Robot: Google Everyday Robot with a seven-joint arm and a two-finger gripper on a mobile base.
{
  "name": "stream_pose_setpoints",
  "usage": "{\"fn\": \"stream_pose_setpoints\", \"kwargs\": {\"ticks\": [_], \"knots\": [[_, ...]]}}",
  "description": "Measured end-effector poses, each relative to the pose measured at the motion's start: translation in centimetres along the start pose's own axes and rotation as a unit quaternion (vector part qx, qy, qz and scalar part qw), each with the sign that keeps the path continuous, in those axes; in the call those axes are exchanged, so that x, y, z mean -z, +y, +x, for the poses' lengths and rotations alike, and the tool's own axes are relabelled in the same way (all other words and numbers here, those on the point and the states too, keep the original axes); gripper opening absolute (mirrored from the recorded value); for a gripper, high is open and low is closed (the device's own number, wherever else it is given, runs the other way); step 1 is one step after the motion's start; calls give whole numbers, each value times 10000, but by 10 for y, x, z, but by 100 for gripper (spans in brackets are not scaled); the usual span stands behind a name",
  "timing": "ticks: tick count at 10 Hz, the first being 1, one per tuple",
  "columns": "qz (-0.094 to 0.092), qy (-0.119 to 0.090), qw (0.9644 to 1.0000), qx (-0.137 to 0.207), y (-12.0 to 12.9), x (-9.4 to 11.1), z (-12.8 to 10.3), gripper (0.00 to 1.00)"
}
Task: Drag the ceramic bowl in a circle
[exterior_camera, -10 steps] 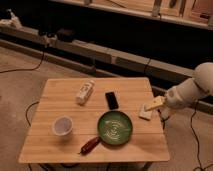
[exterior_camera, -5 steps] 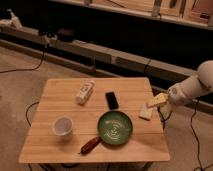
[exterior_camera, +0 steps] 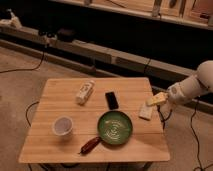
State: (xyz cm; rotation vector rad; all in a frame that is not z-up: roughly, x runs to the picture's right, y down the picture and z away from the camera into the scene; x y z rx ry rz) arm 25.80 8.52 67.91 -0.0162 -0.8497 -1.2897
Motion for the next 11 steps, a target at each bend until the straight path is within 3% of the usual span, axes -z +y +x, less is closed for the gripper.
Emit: {"fn": "stream_pose_setpoints", "kwargs": {"ticks": [2,4,5,6,9,11], "knots": [[-497,598,9966,290,9,-14,40,65],[-799,982,9902,586,7,-34,62,65],[-785,1088,9884,713,-2,-44,67,65],[-637,1120,9879,863,-18,-56,68,65],[-176,931,9874,1265,-51,-81,62,65],[-85,740,9878,1368,-52,-97,59,65]]}}
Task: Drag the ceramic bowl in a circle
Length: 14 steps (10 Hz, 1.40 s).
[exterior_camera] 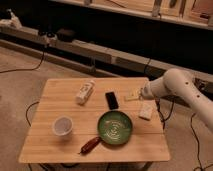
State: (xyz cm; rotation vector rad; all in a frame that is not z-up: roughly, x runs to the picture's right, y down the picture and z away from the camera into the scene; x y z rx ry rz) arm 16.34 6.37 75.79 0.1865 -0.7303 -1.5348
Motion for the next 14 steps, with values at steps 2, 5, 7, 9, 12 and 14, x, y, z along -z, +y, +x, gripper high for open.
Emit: {"fn": "stream_pose_setpoints", "kwargs": {"ticks": [2,5,7,9,12,14], "knots": [[85,-143,9998,-76,9,-13,-5,65],[183,-237,9994,-172,16,-25,-9,65],[180,-235,9994,-179,17,-25,-9,65],[209,-251,9993,-174,16,-26,-9,65],[400,-251,9989,29,11,-54,-17,65],[354,-238,9988,219,15,-80,-25,65]]}}
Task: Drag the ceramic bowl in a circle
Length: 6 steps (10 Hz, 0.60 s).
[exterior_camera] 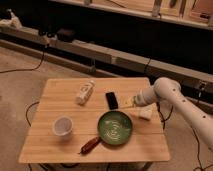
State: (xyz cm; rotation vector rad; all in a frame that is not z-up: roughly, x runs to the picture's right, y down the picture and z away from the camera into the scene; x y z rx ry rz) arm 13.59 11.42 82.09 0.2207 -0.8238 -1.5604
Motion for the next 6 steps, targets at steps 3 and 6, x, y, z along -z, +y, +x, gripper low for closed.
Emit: {"fn": "stream_pose_setpoints", "kwargs": {"ticks": [3,6], "knots": [[-28,-104,9998,139,4,-26,-12,65],[216,-434,9985,267,-11,-36,-29,65]]}}
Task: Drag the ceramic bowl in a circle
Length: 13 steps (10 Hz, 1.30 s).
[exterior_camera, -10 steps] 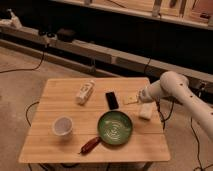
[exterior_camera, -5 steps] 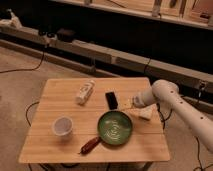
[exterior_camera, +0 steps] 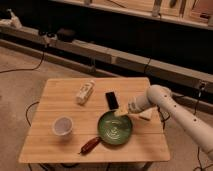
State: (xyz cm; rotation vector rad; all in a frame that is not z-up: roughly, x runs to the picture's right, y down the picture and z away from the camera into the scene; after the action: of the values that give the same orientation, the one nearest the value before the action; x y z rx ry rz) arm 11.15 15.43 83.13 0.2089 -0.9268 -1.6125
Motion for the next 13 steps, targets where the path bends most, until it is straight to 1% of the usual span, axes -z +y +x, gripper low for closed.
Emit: {"fn": "stream_pose_setpoints", "kwargs": {"ticks": [2,5,6,7,8,9,10,11,12,13], "knots": [[3,-129,9999,-11,3,-5,-5,65],[-118,-279,9994,-157,13,-14,-12,65],[-170,-335,9991,-220,17,-18,-14,63],[-212,-368,9987,-273,20,-20,-16,55],[-245,-393,9984,-322,22,-22,-16,45],[-268,-411,9982,-355,23,-23,-17,37],[-303,-429,9977,-421,25,-24,-17,23],[-319,-434,9975,-464,26,-24,-17,16],[-357,-425,9971,-515,28,-23,-16,12],[-401,-398,9970,-534,29,-21,-14,11]]}}
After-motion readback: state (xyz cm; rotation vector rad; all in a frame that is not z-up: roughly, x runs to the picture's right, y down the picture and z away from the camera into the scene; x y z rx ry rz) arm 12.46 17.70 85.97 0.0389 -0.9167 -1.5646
